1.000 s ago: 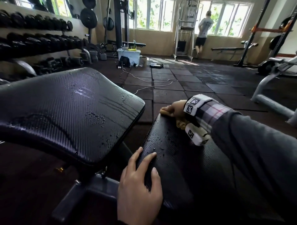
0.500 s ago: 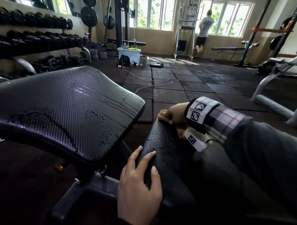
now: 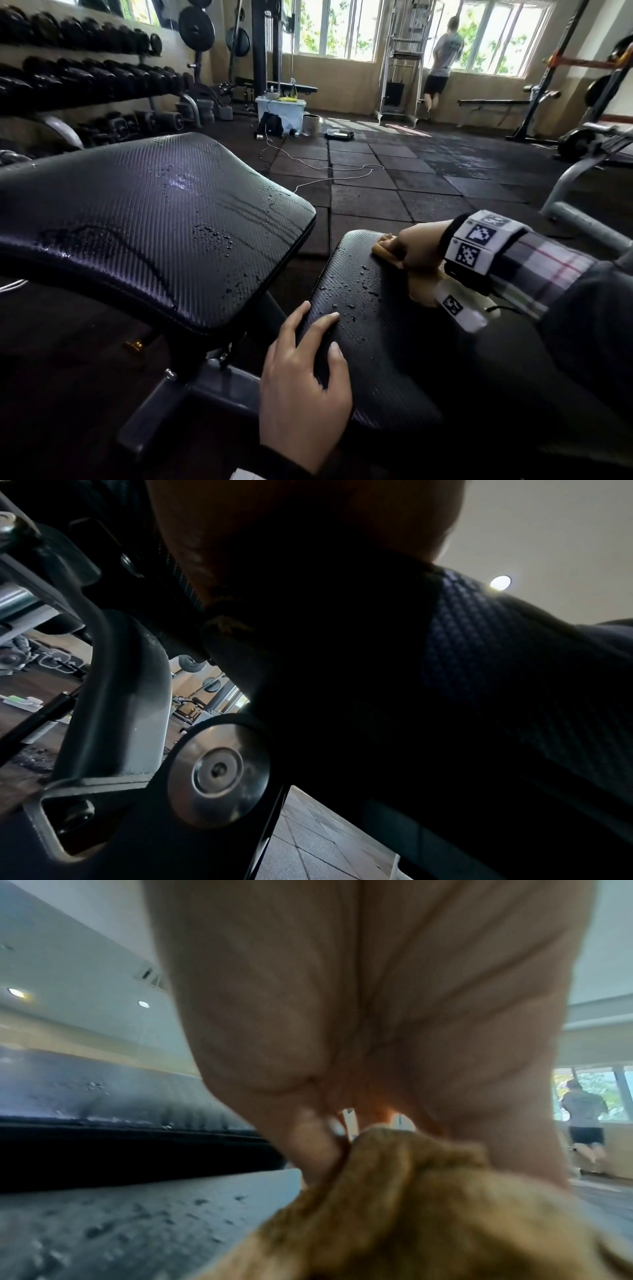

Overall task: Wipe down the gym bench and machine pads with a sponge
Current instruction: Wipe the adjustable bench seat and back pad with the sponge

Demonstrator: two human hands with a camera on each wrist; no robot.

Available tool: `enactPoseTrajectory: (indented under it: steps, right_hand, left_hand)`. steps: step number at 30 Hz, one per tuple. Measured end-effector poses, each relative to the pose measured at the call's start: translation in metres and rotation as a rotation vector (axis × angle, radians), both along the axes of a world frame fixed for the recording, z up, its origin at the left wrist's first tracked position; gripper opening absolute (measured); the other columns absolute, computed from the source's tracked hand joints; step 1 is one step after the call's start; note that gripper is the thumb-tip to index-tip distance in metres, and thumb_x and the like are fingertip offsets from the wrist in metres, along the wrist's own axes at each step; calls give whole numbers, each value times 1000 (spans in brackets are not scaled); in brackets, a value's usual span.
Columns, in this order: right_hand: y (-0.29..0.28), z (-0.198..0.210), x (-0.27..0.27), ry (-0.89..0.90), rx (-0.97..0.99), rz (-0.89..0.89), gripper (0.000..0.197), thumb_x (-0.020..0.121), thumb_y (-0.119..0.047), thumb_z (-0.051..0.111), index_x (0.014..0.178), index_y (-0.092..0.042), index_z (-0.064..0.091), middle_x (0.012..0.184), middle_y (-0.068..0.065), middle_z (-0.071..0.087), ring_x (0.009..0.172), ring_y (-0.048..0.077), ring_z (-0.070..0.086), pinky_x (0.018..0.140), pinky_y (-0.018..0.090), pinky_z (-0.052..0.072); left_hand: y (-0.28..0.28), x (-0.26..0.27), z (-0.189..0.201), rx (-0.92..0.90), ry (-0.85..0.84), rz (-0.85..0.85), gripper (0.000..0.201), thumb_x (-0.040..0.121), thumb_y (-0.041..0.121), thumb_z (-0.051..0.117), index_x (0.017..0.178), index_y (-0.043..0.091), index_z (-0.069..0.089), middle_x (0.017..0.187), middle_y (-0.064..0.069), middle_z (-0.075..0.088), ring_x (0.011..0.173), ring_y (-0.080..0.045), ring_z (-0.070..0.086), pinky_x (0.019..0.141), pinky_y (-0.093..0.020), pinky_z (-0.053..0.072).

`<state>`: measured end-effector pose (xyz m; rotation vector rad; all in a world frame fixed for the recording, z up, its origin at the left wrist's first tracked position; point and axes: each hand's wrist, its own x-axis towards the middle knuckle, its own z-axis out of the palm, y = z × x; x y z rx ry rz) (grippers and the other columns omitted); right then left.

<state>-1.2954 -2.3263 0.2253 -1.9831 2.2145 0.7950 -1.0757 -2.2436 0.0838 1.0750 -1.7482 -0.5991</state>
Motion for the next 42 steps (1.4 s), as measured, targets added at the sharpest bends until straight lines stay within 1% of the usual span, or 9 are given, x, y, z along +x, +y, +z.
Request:
enactPoseTrajectory:
  steps: [8,13,18,23,25,28,32,37,42]
  right_hand:
    - [-24,1,31,-69,-97,51,35,96,-26,36,116,-5,56,106,14,60,107,32,56,89,33,42]
    - [-29,1,43,-43,-85,163,39,95,-28,40,127,-10,53,119,13,60,108,31,55,90,30,40]
    - [-5,-10,50,-129,-29,330,53,92,-21,47,144,-23,35,140,2,47,123,24,48,102,25,33]
    - [28,-4,16,-215,67,177,62,93,-21,48,146,-38,19,151,-8,31,133,18,37,111,31,27]
    - [24,-2,4,-118,24,102,56,94,-29,45,146,-36,24,143,-2,44,125,21,46,106,30,34]
    - [12,4,13,-14,-59,93,42,96,-37,38,129,-17,52,116,11,62,104,27,58,90,28,44]
    - [1,9,44,-16,-67,198,37,99,-25,34,124,-5,52,121,11,57,111,29,53,85,25,33]
    - [4,-7,49,-147,-33,338,54,92,-20,48,144,-28,34,146,-2,41,129,21,43,105,23,29]
    - [37,-1,19,-293,40,221,62,91,-16,52,143,-40,27,148,-14,33,133,12,36,109,20,23]
  left_hand:
    - [1,2,1,5,-10,-17,47,78,53,36,117,48,62,140,25,43,121,1,46,93,-22,37]
    - [0,2,1,20,-15,-24,49,78,53,35,118,47,62,140,26,42,123,-1,45,96,-25,38]
    - [1,3,1,13,-19,-28,49,79,54,35,119,47,62,141,24,42,123,-3,46,99,-30,43]
    - [0,2,1,20,6,-19,49,77,54,36,117,48,63,141,25,42,123,-1,46,98,-29,41]
    - [0,2,0,21,12,-21,48,77,54,36,116,48,63,140,24,43,123,-2,47,98,-29,41]
    - [0,2,0,15,22,-23,47,78,53,37,116,46,64,140,23,44,120,-3,49,97,-32,44]
    - [-1,2,-2,9,4,-25,48,79,53,36,118,45,63,140,23,44,120,-1,47,98,-30,42]
    - [-1,3,-1,9,0,-31,48,79,53,35,118,46,63,140,23,44,122,-2,47,99,-28,41]
    - [-1,3,-1,12,24,-31,48,79,52,37,117,44,65,139,22,45,122,-3,48,100,-32,43]
